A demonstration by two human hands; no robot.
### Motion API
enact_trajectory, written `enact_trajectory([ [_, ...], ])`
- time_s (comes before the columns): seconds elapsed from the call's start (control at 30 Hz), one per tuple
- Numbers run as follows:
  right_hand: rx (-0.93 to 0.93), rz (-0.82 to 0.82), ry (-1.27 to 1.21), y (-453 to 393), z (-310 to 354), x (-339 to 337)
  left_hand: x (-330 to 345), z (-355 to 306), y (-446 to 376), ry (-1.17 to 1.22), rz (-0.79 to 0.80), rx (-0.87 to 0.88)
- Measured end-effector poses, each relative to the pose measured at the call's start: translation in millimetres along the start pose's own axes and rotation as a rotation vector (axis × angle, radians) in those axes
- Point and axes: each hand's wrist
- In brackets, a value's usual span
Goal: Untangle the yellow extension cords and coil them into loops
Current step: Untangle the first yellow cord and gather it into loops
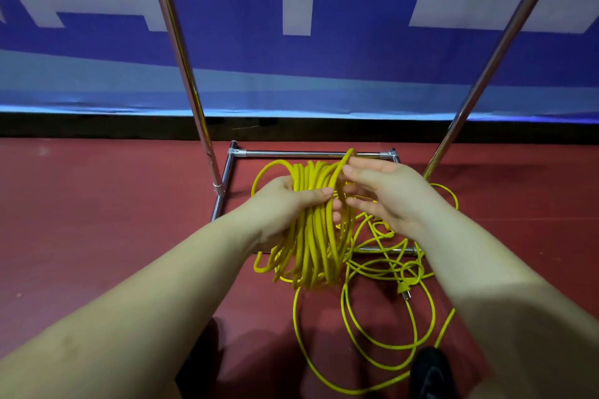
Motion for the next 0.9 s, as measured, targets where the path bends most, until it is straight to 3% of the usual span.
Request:
enact_trajectory([
  [0.17,-0.045,0.351,0.707,9.9,-14.8,0.0,-7.4,-7.0,-4.2,0.120,-0.101,0.036],
  [0.3,-0.212,0.415,0.902,11.4,-24.4,-2.6,-16.2,-15.6,-4.7,0.210,-0.169,0.079],
  [0.4,-0.187,0.437,0.813,14.9,-25.3,-5.8,-29.1,-22.9,-4.2,0.270,-0.186,0.118],
  [0.6,-0.296,0.317,0.580,15.9,-38.9,12.5,-30.0,-22.0,-0.4,0.250,-0.142,0.109],
  [0.73,-0.411,0.207,0.593,14.6,-41.8,15.9,-24.4,-17.8,-2.4,0.270,-0.159,0.085],
  [0.9,-0.429,0.215,0.637,13.5,-45.4,18.1,-22.8,-15.8,-3.6,0.282,-0.170,0.098],
])
Point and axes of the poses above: each hand's wrist, its own y-axis away from the middle knuckle, its own x-axis out of the palm, z = x × y, and after that the axes turned 8 degrees about -x, right-handed
